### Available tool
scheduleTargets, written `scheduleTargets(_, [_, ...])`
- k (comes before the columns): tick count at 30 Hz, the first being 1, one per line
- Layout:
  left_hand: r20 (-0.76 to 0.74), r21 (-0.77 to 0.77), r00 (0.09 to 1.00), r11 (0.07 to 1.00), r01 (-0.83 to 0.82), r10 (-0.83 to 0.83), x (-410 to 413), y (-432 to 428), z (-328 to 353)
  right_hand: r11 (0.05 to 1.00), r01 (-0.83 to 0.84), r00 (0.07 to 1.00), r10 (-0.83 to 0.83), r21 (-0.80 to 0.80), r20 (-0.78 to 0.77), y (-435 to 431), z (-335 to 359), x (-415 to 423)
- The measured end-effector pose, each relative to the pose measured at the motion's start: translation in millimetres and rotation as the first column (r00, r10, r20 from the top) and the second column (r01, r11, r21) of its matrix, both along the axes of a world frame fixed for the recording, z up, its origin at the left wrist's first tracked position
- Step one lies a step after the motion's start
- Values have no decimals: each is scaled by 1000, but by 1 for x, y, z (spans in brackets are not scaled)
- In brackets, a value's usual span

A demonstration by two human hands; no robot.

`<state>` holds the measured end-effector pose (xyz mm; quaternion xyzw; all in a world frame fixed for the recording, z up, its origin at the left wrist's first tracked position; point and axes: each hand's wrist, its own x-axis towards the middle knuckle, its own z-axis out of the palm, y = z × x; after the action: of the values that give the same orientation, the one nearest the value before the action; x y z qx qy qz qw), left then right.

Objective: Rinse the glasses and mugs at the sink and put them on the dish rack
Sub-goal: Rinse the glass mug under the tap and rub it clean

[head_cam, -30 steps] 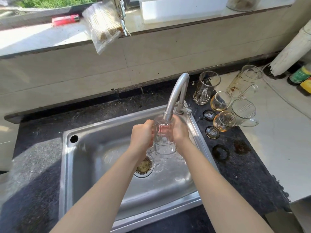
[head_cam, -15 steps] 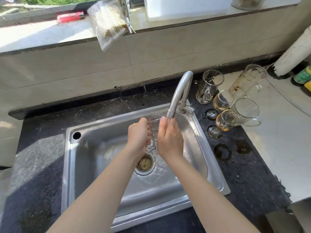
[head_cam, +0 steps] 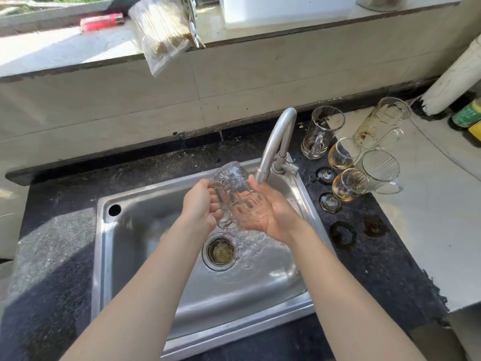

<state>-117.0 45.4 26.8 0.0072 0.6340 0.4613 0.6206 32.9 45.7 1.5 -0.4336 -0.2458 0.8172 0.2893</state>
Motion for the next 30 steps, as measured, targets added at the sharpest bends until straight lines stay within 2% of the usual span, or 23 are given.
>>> scheduleTargets(2, [-25,10,995,995,-100,100,8,-3,-2,977,206,978,-204,-60,34,2,1,-10])
scheduleTargets(4, [-67,54,980,982,-183,187,20,-9,-2,908,407,898,-377,-104,226,7,2,-21])
scheduleTargets(5, [-101,86,972,975,-203,211,25,-12,-3,865,490,838,-431,-112,335,8,-1,-27])
scheduleTargets(7, [-220,187,952,967,-172,212,33,-18,-4,823,555,776,-461,-118,430,10,-8,-31])
scheduleTargets(9, [-342,291,927,955,-49,152,35,-23,-4,818,554,788,-456,-155,413,7,-5,-30])
scheduleTargets(11, [-380,327,922,943,57,76,34,-27,-7,846,501,819,-396,-181,415,4,-5,-23])
scheduleTargets(14, [-345,301,939,945,127,-16,28,-33,-14,875,437,868,-348,-210,355,2,-1,-15])
scheduleTargets(17, [-245,271,965,949,163,-96,24,-37,-21,849,499,827,-407,-174,386,4,1,-13])
scheduleTargets(19, [-205,199,959,951,237,-196,20,-35,-23,853,517,780,-436,-70,449,7,6,-10])
scheduleTargets(21, [-176,92,912,916,390,-370,15,-35,-23,877,469,720,-449,105,529,8,11,-5])
scheduleTargets(23, [-115,11,834,839,544,-539,10,-33,-24,883,358,682,-470,304,560,7,12,-2])
scheduleTargets(25, [-66,-12,779,781,624,-624,11,-31,-17,848,232,705,-484,477,517,3,12,-3])
scheduleTargets(27, [-34,-17,746,747,665,-665,12,-28,-14,817,144,726,-470,558,502,-3,9,-2])
scheduleTargets(30, [12,40,694,694,719,-720,8,-25,-16,833,133,751,-438,538,493,-3,7,5])
